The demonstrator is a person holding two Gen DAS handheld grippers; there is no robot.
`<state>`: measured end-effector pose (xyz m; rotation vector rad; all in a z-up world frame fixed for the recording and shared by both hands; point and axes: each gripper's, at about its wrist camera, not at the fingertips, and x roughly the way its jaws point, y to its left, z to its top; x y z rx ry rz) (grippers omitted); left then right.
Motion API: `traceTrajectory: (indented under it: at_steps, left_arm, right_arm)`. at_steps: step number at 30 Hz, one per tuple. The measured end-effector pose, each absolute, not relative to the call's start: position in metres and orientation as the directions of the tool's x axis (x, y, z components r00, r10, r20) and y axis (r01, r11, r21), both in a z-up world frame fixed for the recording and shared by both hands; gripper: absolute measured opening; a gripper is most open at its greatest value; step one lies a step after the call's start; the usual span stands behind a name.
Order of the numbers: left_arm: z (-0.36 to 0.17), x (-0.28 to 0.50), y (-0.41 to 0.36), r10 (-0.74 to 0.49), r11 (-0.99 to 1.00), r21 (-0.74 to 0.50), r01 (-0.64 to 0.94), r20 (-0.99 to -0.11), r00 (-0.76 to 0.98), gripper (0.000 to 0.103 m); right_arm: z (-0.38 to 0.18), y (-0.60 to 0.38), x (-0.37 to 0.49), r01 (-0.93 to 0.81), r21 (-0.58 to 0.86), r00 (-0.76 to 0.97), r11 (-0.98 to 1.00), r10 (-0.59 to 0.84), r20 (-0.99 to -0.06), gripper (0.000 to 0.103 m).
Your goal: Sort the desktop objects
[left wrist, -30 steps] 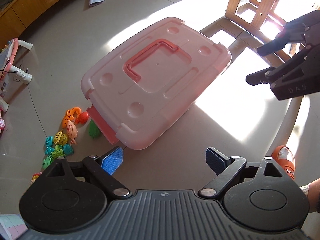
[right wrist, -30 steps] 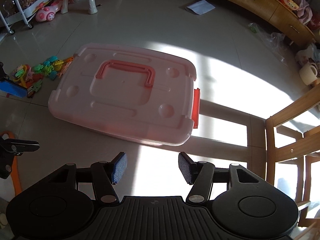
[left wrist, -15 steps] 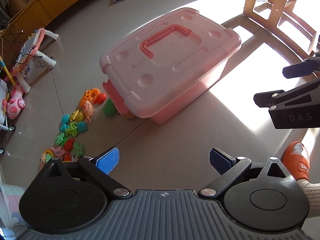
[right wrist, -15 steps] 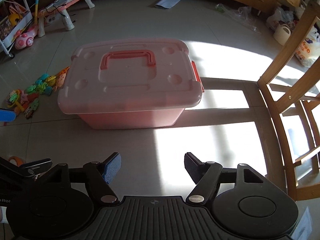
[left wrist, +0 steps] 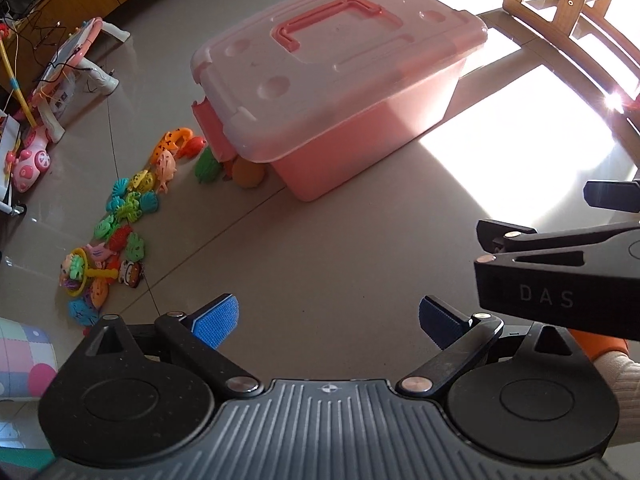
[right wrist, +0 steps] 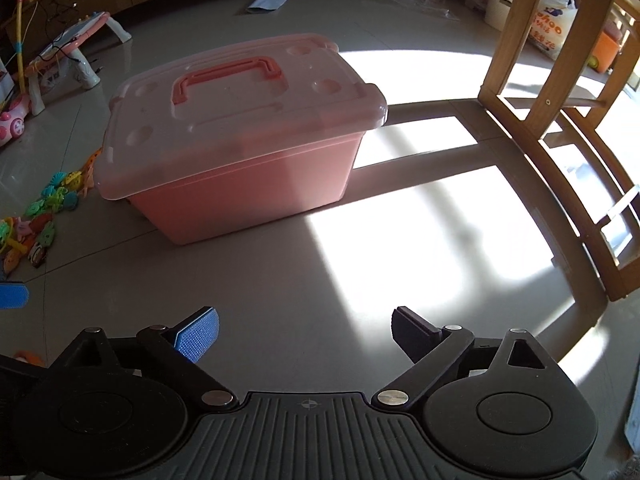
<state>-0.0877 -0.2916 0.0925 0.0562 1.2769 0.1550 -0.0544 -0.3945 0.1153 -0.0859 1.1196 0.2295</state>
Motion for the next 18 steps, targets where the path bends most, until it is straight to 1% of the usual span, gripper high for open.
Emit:
traceTrajectory:
  at_steps: [4, 8, 11, 14, 18]
  left_arm:
    - [0.076, -0.093, -0.301, 0.117, 0.992, 0.102, -0.069, -0.955, 0.272, 0.1]
    - [0.071, -0.093, -0.295, 0.143, 0.988, 0.117, -0.103, -0.945, 0.294, 0.1]
    - [0.069, -0.09, -0.287, 0.152, 0.982, 0.111, -0.15, -0.941, 0.303, 0.1]
    - [0.066, -0.09, -0.288, 0.166, 0.981, 0.122, -0.148, -0.929, 0.331, 0.1]
    - [0.061, -0.091, -0.291, 0.168, 0.983, 0.129, -0.128, -0.912, 0.375, 0.1]
  right_arm:
    - [0.1, -0.398, -0.058, -0.19, 0.036, 0.403, 0.981, 0.112, -0.908, 0.092]
    - [0.086, -0.399, -0.058, -0.193, -0.019, 0.413, 0.981, 0.064, -0.909, 0.094]
    - [0.074, -0.403, -0.055, -0.153, -0.007, 0.401, 0.988, 0.056, -0.914, 0.096]
    - [0.062, -0.408, -0.052, -0.092, 0.018, 0.382, 0.996, 0.052, -0.923, 0.097]
    - [0.05, -0.409, -0.051, -0.056, 0.014, 0.395, 0.998, 0.035, -0.918, 0.097]
